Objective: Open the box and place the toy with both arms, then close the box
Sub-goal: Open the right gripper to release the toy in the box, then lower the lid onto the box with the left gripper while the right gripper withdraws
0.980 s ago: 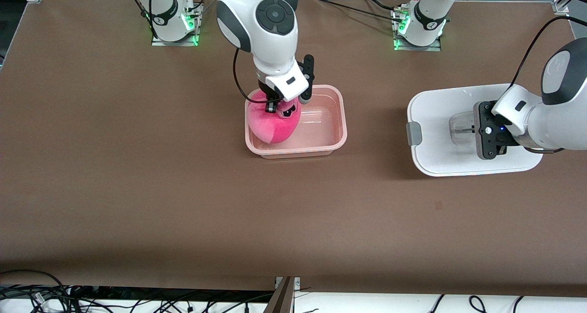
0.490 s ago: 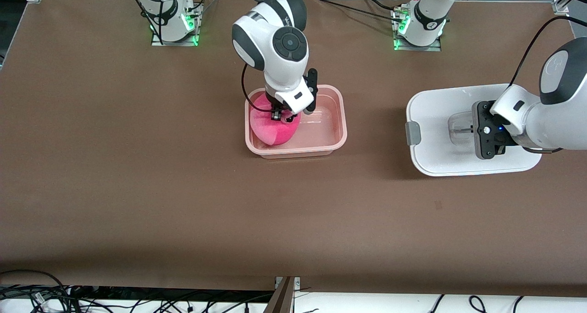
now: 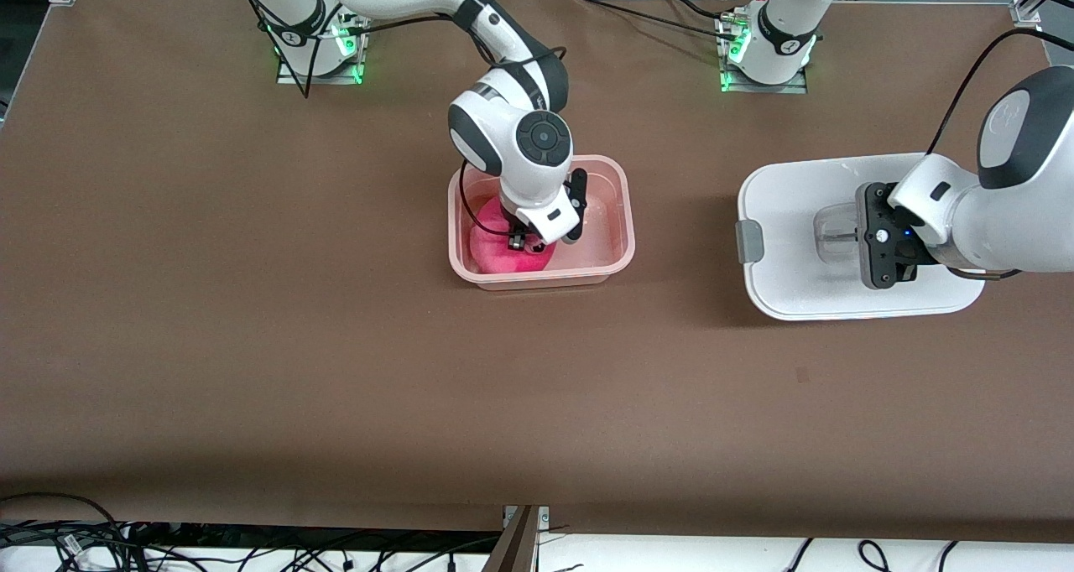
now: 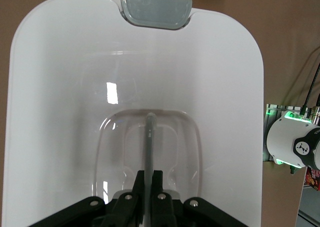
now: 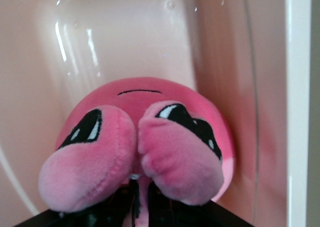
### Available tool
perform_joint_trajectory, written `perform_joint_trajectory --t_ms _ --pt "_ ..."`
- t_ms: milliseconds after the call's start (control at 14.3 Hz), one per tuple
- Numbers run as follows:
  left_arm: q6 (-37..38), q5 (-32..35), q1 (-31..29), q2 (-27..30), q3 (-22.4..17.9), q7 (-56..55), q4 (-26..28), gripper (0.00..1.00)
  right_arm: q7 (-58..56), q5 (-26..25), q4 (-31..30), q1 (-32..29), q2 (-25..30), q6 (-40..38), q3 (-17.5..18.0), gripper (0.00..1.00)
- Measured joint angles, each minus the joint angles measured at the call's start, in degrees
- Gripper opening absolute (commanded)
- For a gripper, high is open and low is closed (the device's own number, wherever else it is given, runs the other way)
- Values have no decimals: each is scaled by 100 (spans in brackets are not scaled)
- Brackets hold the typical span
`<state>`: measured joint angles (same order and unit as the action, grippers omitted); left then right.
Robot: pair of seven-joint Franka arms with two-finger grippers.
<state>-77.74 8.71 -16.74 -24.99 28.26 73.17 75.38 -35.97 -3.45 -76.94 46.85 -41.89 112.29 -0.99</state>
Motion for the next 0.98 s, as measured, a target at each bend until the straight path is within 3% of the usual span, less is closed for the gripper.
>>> perform_joint_trajectory --t_ms 420,630,980 --pt "0 0 72 0 38 -3 0 0 1527 32 38 251 -59 1084 96 100" --pt "0 0 109 2 43 -9 -13 0 1753 107 87 307 -52 1144 93 100" --pt "0 -88 97 3 36 -8 -148 0 1761 323 328 64 552 -45 -53 100"
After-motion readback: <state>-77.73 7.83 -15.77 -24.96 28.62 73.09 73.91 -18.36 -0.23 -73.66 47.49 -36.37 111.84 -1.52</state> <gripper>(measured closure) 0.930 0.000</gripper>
